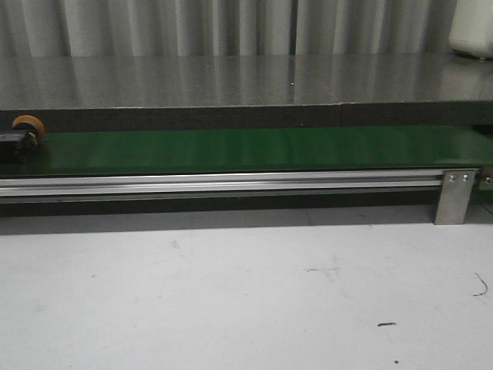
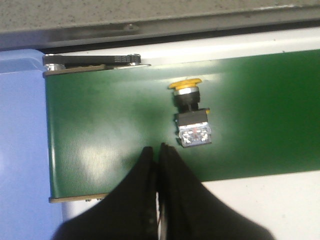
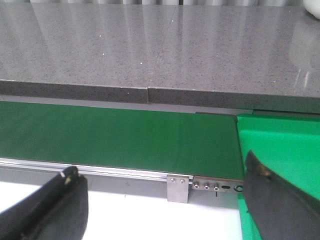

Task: Move button from left to right
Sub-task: 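Lift the open left gripper away from the button on the belt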

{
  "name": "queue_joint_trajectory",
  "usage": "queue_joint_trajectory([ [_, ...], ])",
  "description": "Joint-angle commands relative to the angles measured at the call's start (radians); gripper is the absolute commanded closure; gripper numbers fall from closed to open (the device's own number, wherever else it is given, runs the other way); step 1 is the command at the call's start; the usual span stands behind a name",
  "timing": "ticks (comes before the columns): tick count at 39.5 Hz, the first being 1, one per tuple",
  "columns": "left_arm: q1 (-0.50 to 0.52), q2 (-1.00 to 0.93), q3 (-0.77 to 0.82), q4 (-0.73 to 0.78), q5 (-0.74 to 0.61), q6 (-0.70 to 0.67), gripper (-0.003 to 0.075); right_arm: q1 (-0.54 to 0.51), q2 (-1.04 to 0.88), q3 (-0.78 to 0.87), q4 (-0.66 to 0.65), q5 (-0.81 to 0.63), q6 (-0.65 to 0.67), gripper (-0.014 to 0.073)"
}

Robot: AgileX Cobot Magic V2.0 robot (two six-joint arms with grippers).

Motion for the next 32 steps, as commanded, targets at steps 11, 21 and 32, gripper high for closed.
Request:
queue_joint_trajectory([
  [11, -0.119, -0.349, 0.428, -0.01, -0.243, 0.002, 0.0741, -0.001, 0.012, -0.038, 0.004, -0.082, -0.004, -0.005],
  [21, -0.207, -0.691, 0.883, -0.028, -0.651, 0.002, 0.0741, -0.001, 0.012, -0.038, 0.004, -0.082, -0.004, -0.005],
  [32, -0.219, -1.083, 1.235, -0.045, -0.918, 0.002, 0.0741, -0.001, 0.012, -0.038, 0.004, -0.082, -0.004, -0.005],
])
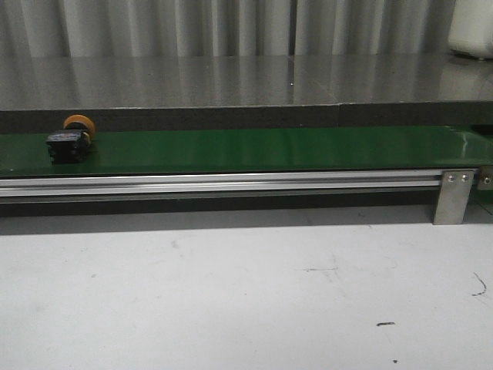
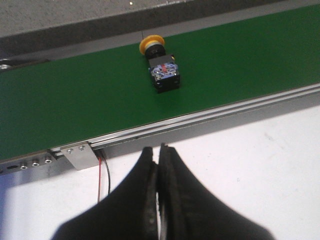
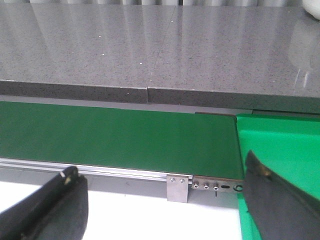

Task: Move button from left to right

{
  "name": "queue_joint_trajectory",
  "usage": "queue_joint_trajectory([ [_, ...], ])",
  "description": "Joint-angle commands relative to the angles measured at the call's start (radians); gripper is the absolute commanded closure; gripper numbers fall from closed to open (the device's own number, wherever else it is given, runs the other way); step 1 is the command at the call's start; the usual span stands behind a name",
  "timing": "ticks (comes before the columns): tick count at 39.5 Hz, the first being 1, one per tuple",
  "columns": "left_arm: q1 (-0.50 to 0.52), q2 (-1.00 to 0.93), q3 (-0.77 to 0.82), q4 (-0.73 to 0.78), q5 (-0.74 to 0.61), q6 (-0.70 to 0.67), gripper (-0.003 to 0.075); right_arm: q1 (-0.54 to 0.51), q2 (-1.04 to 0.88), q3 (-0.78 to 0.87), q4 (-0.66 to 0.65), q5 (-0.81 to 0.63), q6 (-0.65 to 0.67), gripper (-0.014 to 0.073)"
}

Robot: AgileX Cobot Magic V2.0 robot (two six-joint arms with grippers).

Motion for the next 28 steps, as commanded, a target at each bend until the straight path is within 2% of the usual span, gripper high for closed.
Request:
queue_joint_trajectory([
  [1, -0.009, -0.164, 0.076, -0.024, -0.152, -0.007, 0.0741, -0.001, 0.012, -0.038, 0.004, -0.082, -0.004, -0.005],
  [15, -0.009, -0.63, 0.245, -0.033, -0.198, -0.007, 0.0741, -0.001, 0.012, -0.038, 0.004, -0.082, -0.004, -0.005],
  [28, -0.009, -0.696, 0.245, -0.033, -0.198, -0.007, 0.0741, -0.001, 0.012, -0.038, 0.004, -0.082, -0.004, -0.005],
])
